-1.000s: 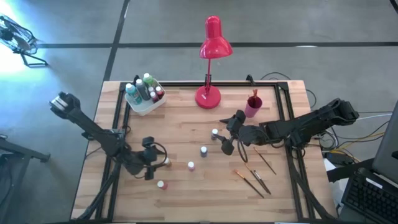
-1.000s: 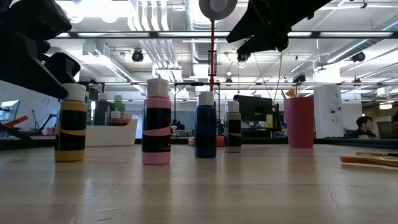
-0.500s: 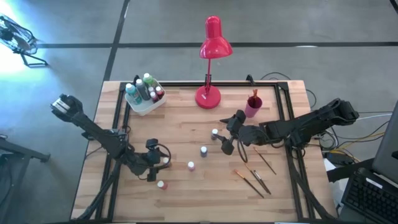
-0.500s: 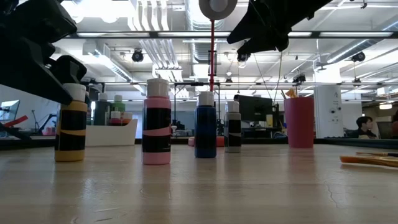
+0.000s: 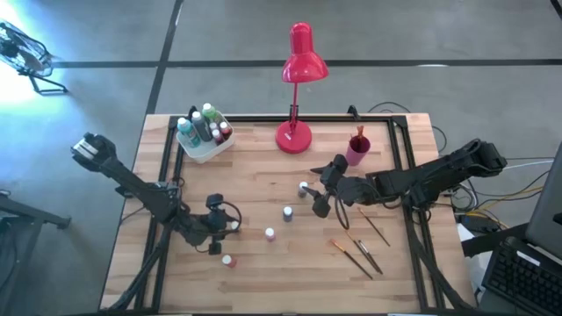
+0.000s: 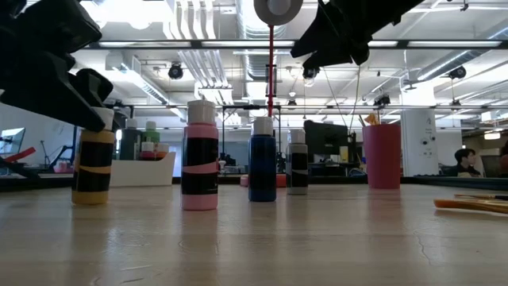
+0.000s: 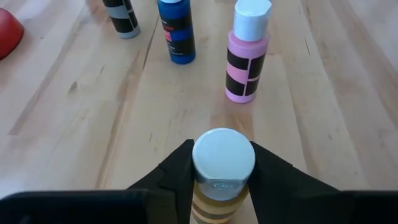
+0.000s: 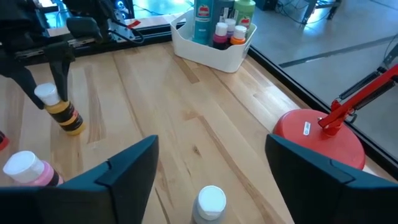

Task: Pick & Place Paint Supplies
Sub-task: Put the yellow paint bottle into the white bin

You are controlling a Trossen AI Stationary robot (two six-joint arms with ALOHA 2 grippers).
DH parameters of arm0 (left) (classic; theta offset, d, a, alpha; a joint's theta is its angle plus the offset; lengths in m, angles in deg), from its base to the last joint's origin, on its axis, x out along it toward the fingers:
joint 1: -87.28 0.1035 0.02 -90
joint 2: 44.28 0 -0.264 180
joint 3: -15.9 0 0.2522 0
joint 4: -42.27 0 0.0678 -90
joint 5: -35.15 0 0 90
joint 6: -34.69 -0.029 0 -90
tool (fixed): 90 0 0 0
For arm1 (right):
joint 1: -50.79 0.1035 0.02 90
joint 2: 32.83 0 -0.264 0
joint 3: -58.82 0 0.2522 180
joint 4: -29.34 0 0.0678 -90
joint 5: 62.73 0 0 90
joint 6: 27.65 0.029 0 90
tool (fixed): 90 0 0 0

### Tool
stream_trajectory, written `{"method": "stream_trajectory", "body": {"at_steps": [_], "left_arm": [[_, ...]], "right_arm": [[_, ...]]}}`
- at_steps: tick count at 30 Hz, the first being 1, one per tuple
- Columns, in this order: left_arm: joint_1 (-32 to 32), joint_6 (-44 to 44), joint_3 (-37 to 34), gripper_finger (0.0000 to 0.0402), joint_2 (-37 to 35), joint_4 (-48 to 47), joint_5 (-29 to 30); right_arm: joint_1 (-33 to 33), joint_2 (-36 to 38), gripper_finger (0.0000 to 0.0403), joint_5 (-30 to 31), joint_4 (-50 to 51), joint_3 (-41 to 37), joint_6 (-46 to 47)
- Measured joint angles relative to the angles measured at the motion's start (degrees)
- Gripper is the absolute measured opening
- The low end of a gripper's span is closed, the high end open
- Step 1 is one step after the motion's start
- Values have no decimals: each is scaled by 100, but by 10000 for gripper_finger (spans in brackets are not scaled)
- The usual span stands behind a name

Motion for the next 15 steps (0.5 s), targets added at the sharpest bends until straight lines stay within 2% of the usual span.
{"method": "stream_trajectory", "body": {"at_steps": [5,8,15], "left_arm": [[71,-89,4,120,-260,-78,-15],[107,-91,230,120,-573,-695,276],[451,230,1262,120,-1435,-3144,2465]], "right_arm": [[0,0,280,1,2,0,-13],[0,0,276,-1,2,0,-18],[-72,0,272,-1,-3,0,24]]}}
